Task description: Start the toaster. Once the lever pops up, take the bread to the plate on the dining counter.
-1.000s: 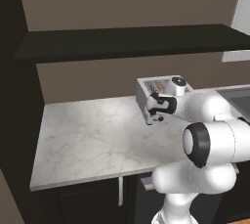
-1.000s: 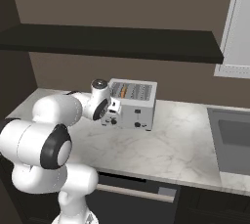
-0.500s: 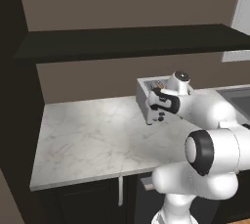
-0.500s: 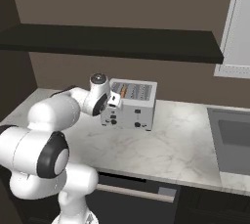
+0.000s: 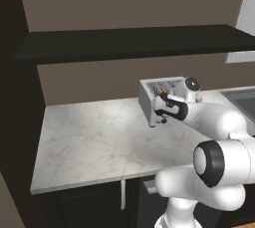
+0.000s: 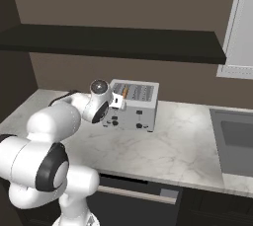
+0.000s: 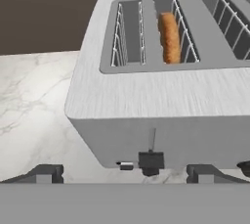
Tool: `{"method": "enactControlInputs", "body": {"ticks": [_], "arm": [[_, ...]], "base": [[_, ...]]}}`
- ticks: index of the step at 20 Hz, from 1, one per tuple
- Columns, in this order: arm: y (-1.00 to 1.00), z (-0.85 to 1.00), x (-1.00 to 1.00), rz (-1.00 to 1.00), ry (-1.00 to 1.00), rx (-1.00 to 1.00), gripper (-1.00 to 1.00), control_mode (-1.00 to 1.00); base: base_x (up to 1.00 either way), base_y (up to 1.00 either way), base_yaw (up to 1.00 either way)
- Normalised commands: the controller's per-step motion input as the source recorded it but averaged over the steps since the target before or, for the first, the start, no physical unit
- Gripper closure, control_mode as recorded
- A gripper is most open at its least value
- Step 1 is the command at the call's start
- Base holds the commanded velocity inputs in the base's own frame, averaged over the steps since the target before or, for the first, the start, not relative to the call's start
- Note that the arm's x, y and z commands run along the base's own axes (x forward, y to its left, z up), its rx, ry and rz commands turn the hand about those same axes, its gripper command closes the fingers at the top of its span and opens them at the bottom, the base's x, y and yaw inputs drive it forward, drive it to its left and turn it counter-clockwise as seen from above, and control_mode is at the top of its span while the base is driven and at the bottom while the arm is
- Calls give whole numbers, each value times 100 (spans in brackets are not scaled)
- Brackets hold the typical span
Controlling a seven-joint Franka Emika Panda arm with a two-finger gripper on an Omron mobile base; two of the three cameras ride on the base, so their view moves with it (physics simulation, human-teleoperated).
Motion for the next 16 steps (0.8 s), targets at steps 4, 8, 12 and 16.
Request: {"method": "enactControlInputs", "body": {"ticks": [4, 8, 12, 16], "arm": [[-7, 3, 0, 0, -13, 0, -100, -100], [-6, 9, 0, 0, -7, 0, -100, -100], [-4, 5, 0, 0, -8, 0, -100, -100], [-1, 8, -5, 0, -5, 0, -100, -100]], "base": [[0, 0, 0], [0, 0, 0], [0, 0, 0], [0, 0, 0]]}}
